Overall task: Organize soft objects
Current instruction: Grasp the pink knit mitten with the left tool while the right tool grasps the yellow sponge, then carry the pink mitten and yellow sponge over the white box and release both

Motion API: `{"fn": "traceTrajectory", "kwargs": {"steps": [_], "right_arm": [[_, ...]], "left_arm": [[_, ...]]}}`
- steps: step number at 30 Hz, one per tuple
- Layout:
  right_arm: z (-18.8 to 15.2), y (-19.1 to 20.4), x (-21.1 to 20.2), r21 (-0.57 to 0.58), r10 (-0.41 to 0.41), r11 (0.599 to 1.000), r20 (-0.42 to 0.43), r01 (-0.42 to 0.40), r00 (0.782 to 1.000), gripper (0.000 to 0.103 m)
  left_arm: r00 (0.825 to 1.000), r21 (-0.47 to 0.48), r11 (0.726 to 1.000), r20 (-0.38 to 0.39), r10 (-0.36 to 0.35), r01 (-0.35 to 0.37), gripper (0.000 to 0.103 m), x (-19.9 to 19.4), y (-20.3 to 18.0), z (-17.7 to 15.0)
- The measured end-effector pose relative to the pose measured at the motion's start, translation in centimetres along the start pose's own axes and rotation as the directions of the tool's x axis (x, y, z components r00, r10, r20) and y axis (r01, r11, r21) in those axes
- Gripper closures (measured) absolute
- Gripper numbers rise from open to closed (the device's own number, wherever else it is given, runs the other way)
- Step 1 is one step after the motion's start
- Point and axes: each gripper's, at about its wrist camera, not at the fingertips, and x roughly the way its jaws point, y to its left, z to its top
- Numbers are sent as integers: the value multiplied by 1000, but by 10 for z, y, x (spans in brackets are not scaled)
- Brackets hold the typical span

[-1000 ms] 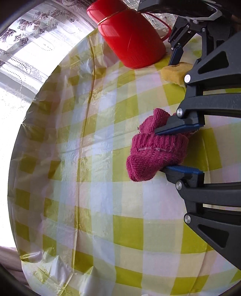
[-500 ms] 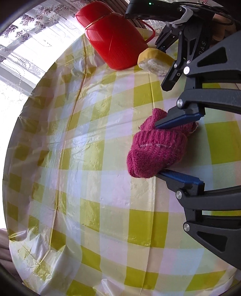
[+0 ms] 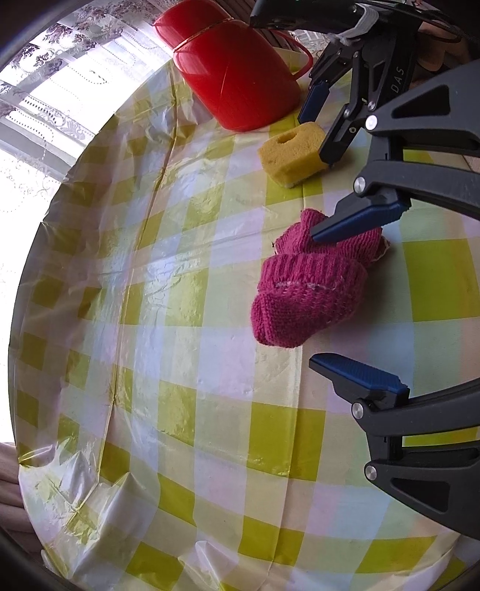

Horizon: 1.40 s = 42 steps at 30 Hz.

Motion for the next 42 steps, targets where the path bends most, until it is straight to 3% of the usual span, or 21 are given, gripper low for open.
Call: {"fn": "traceTrajectory", "kwargs": {"steps": [6, 7, 8, 10, 25, 42], "right_arm": [[11, 5, 13, 10, 30, 999, -5, -30, 1000, 16], [11, 6, 15, 5, 26, 1000, -8, -26, 1000, 21], [11, 8, 17, -2, 23, 1000, -12, -23, 1000, 35], [9, 11, 17, -19, -11, 1000, -12, 11, 1000, 46], [-19, 15, -45, -1, -84, 996, 120, 85, 989, 48], [-72, -25, -114, 90, -166, 984, 152, 153, 974, 48]], "left_arm": [[1000, -5, 1000, -5, -7, 7, 41, 5, 0, 1], [1000, -3, 1000, -7, -7, 7, 42, 6, 0, 1], [1000, 1, 1000, -10, -6, 7, 50, 8, -1, 2], [1000, 10, 1000, -26, -12, 13, 67, 13, -3, 2], [997, 125, 992, 69, -22, 13, 71, -28, -43, -13], [989, 251, 962, 72, -130, 109, 71, -60, -122, -45]]}}
